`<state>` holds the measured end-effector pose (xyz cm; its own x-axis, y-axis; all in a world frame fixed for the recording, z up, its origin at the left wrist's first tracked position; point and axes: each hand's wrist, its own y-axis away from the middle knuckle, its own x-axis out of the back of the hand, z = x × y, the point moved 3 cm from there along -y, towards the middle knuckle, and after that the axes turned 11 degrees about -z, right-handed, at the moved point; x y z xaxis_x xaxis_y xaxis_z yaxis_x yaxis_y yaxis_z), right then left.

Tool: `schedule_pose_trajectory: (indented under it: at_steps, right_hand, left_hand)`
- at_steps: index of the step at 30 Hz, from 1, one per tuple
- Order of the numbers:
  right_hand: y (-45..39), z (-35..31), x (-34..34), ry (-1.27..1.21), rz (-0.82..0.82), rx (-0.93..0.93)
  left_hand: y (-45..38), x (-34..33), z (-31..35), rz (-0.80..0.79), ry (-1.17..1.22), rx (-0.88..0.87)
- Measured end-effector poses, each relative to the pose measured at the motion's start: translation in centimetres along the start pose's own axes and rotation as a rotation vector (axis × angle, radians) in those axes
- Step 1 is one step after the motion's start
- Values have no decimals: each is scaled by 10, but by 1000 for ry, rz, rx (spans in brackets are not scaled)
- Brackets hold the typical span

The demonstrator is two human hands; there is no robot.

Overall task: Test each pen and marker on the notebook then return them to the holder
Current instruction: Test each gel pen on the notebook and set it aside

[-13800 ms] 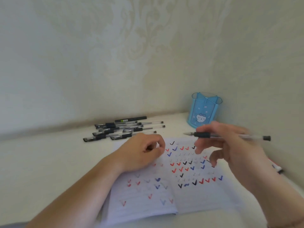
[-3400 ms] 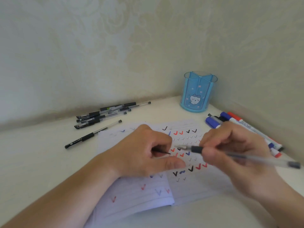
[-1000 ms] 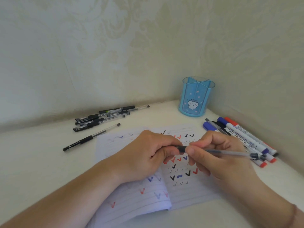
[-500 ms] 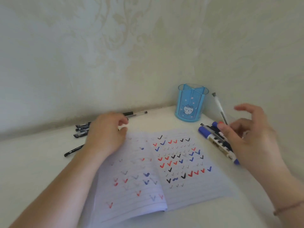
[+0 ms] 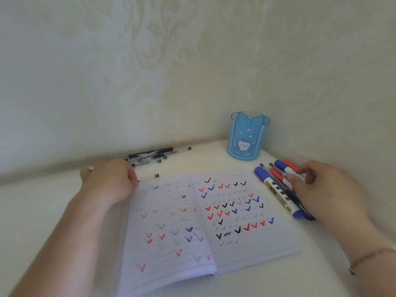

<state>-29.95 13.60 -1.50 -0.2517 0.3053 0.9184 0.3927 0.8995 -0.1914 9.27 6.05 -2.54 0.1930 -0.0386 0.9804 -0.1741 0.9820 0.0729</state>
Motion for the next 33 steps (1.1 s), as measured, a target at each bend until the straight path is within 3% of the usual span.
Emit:
schedule_pose_trajectory:
  at_steps: [3,5,8,12,15,18,21,25,33]
  right_hand:
    - [5,-7,3,-73,66,58]
    - [12,-15,2,-221,99,140]
    - [29,-36,-3,-442,88,423]
    - [50,-63,-18,-453,-88,815]
    - [56,-69,-19,-524,-109,922]
    - [57,-67,-10,-694,-72,868]
    - [64,-70,-15,-854,-226,827]
    - [68,-75,-26,-683,-340,809]
    - [69,-73,-20,-603,-302,968]
  left_hand:
    - [6,7,11,196,71,-128]
    - [19,13,28,322,259,-413]
    - [52,13,65,170,470,-892]
    - [83,-11,99,39,289,-1255]
    - [84,-21,103,-35,308,-1272]
    - [77,-20,100,-55,358,-1191]
    - [82,-23,104,-113,330,-1223]
    - [87,-25,106,-222,358,-1256]
    - [86,-22,103,-293,455,-1293]
